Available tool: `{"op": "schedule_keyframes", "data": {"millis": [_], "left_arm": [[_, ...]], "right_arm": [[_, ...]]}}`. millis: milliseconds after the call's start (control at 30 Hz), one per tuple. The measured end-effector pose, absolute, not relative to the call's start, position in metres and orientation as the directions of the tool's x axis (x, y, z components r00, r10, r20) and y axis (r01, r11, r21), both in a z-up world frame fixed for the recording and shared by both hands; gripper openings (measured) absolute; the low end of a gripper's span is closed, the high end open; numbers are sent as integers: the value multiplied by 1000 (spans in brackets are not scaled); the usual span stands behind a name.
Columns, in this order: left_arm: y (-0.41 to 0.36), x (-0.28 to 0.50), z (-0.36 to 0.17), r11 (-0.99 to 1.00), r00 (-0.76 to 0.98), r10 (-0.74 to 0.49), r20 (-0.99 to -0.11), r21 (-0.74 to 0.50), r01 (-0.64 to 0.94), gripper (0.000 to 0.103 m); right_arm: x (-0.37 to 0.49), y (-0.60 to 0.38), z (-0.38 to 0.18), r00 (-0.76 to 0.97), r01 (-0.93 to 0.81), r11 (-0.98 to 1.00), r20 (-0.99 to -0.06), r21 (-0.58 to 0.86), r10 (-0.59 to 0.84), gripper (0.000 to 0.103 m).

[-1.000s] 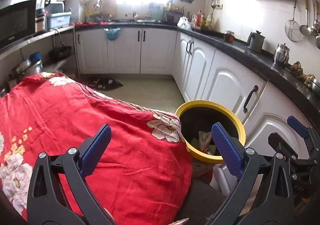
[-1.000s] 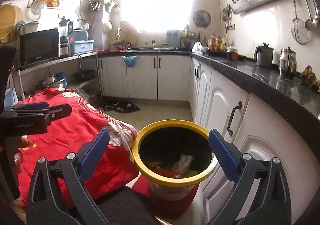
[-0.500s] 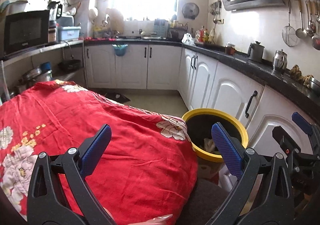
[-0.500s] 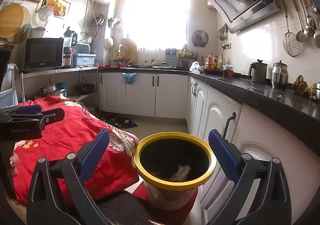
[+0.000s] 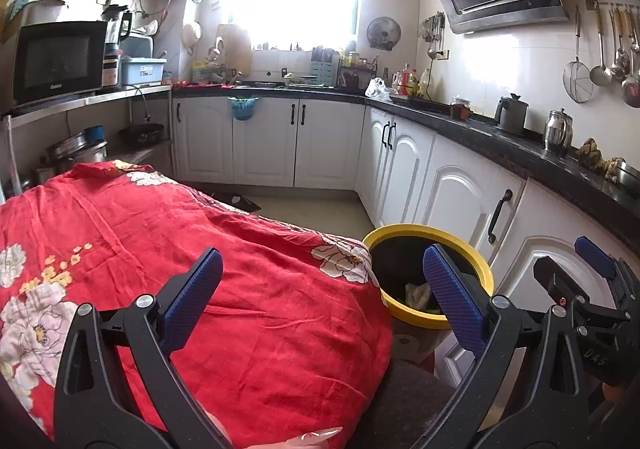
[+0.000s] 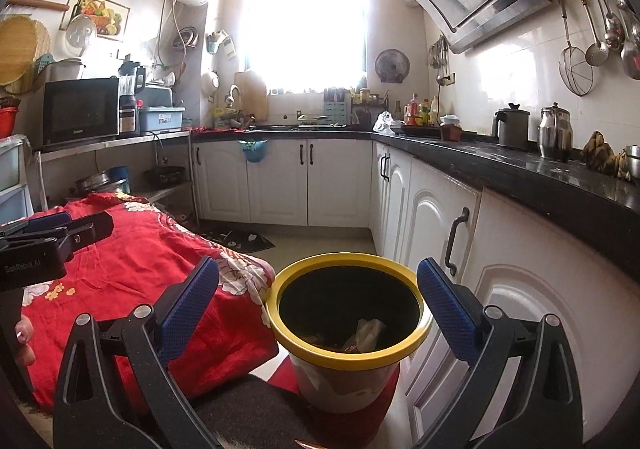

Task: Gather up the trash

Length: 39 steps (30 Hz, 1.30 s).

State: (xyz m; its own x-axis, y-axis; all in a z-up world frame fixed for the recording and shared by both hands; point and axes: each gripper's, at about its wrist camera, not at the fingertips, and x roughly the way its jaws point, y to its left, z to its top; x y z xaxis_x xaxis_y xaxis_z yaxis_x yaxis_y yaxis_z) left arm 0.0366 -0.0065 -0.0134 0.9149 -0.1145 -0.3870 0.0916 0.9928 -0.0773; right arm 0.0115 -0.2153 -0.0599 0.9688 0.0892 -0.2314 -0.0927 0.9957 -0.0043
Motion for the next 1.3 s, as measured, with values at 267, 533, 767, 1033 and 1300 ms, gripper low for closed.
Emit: {"op": "schedule_keyframes", "data": {"millis": [267,533,767,1033,1300], "left_arm": [[-8,36,-14,993,914,-114,-390,-75,92,92],[-9,36,-14,993,913,-114,-391,-74,93,92],[-9,37,-15,993,914,-114,-389,-74,93,92],[-8,37,-17,993,914,-114,-390,-74,92,92],[-9,37,-17,993,913,-114,-391,-72,93,92]], "right_arm": [[12,-216,-62,968,-90,996,-235,-5,87,97],[12,-216,-62,968,-91,996,-235,-4,88,97],[13,-217,-61,968,-91,996,-236,-5,87,97],[14,-217,-64,967,-93,996,-237,-5,89,97],[14,-216,-64,967,-92,996,-239,-6,88,97]]}}
